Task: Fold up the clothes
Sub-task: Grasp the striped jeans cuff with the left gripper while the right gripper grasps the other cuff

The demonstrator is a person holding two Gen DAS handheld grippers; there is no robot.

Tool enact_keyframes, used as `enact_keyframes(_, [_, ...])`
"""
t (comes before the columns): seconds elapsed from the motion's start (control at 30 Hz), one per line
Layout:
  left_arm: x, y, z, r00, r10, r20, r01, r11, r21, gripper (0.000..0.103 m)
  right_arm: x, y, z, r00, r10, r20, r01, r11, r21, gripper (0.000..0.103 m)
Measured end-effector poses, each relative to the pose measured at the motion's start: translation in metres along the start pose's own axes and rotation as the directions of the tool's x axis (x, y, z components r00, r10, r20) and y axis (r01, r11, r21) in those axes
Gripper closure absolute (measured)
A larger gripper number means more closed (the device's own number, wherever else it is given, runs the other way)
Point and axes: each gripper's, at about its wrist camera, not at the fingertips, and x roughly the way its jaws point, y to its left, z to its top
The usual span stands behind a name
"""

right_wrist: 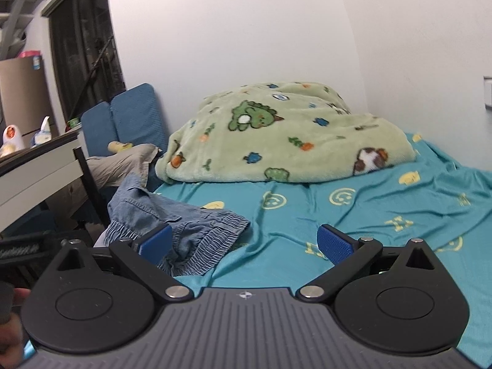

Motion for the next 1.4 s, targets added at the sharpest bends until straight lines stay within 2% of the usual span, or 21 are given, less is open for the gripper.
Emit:
enact_keyframes(0.13, [0.046,0.015,0.01,0.996,-0.018,-0.092,0.006,0.992,-0.124,0.002,0.006,-0.006,-0.002,1.0,-0.009,-0.026,0.011,0.999,0.05,0.001])
enact_keyframes(0.27, [0.077,0.029,0.015,0.994,0.019,-0.111,-0.04,0.98,-0.194,0.008,0.013,-0.01,-0.006,0.998,0.016,-0.058,-0.01,0.995,0.101,0.001])
enact_keyframes(0.47, [0.109,0.044,0.018,0.987,0.116,-0.109,-0.132,0.979,-0.153,0.008,0.022,-0.016,-0.009,0.995,0.049,-0.092,-0.036,0.989,0.141,0.001])
enact_keyframes(0.53, [0.119,0.047,0.019,0.989,0.119,-0.093,-0.131,0.982,-0.139,0.01,0.025,-0.016,-0.01,0.994,0.051,-0.097,-0.038,0.99,0.137,0.001])
enact_keyframes(0.6, [0.127,0.046,0.02,0.991,0.106,-0.082,-0.115,0.987,-0.113,0.021,0.028,-0.015,-0.012,0.993,0.053,-0.102,-0.04,0.99,0.133,0.001])
enact_keyframes(0.67, [0.135,0.043,0.021,0.993,0.085,-0.081,-0.093,0.991,-0.094,0.025,0.03,-0.015,-0.013,0.993,0.055,-0.107,-0.042,0.991,0.128,0.001])
enact_keyframes(0.73, [0.139,0.04,0.021,0.994,0.078,-0.073,-0.084,0.993,-0.084,0.033,0.033,-0.014,-0.015,0.992,0.057,-0.111,-0.044,0.991,0.124,0.001])
enact_keyframes(0.77, [0.139,0.038,0.021,0.994,0.081,-0.069,-0.086,0.993,-0.082,0.045,0.034,-0.014,-0.016,0.992,0.059,-0.114,-0.045,0.992,0.122,0.001])
enact_keyframes(0.8, [0.138,0.037,0.02,0.994,0.087,-0.068,-0.093,0.992,-0.08,0.058,0.036,-0.014,-0.016,0.991,0.06,-0.116,-0.046,0.992,0.12,0.001])
enact_keyframes(0.83, [0.136,0.036,0.02,0.994,0.09,-0.064,-0.095,0.992,-0.084,0.062,0.037,-0.014,-0.017,0.991,0.061,-0.119,-0.047,0.992,0.118,0.001])
enact_keyframes(0.87, [0.131,0.035,0.021,0.994,0.087,-0.058,-0.092,0.991,-0.096,0.072,0.038,-0.014,-0.018,0.991,0.062,-0.121,-0.048,0.992,0.116,0.001])
enact_keyframes(0.97, [0.111,0.03,0.026,0.997,0.077,-0.024,-0.08,0.99,-0.114,0.084,0.039,-0.015,-0.018,0.991,0.066,-0.113,-0.052,0.991,0.12,0.001])
enact_keyframes(1.07, [0.082,0.025,0.034,0.998,0.053,0.022,-0.05,0.99,-0.135,0.088,0.038,-0.017,-0.017,0.993,0.07,-0.097,-0.058,0.99,0.128,0.001])
enact_keyframes(1.23, [0.024,0.031,0.043,0.999,-0.013,0.05,0.025,0.972,-0.233,0.089,0.035,-0.02,-0.016,0.994,0.077,-0.071,-0.067,0.988,0.142,0.001])
enact_keyframes(1.33, [-0.004,0.049,0.035,0.999,-0.03,0.043,0.043,0.945,-0.323,0.089,0.034,-0.022,-0.015,0.995,0.082,-0.055,-0.072,0.986,0.151,0.002])
enact_keyframes(1.4, [-0.012,0.064,0.023,0.999,-0.047,0.01,0.048,0.914,-0.403,0.089,0.035,-0.025,-0.015,0.994,0.093,-0.058,-0.082,0.981,0.173,0.003])
